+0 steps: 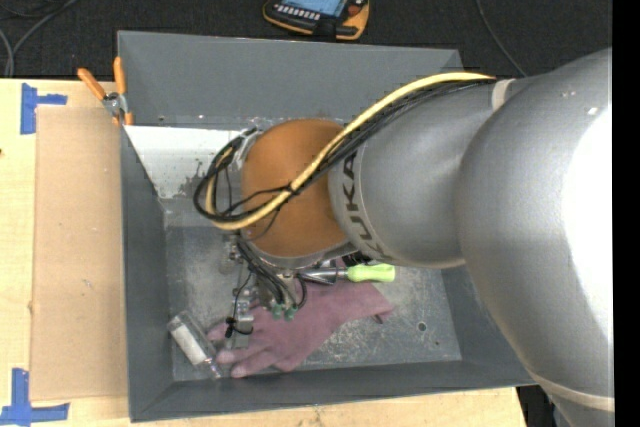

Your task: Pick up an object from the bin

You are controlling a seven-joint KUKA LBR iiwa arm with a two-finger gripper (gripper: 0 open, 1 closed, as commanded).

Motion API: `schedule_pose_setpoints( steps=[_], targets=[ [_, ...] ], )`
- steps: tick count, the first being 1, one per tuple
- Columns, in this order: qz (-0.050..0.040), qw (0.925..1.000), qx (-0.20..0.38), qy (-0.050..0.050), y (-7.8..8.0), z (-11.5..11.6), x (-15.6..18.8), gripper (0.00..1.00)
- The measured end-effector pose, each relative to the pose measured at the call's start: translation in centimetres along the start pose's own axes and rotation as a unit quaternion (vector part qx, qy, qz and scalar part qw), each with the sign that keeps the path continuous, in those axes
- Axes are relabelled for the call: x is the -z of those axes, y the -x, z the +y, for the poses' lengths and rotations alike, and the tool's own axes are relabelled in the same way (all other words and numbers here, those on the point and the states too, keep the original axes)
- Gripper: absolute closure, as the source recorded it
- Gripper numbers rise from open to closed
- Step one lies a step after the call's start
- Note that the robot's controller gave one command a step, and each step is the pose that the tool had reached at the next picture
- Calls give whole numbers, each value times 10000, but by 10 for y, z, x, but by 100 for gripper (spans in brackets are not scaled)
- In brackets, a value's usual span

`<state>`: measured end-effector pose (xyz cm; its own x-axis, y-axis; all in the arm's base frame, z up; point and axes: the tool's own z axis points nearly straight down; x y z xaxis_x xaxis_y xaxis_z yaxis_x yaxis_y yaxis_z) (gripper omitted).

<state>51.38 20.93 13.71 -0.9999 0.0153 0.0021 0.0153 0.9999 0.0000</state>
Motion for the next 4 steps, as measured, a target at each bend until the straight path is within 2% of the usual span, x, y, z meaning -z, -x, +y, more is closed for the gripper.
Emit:
schedule_pose_setpoints(
  steps=[2, 3, 4],
  targets=[
    [-8, 10000, -37, 4, 4, 0, -4, 0],
    [-31, 9992, 394, 11, -5, -10, 64, 0],
    [-43, 9984, 555, 20, -4, -12, 48, 0]
  ],
)
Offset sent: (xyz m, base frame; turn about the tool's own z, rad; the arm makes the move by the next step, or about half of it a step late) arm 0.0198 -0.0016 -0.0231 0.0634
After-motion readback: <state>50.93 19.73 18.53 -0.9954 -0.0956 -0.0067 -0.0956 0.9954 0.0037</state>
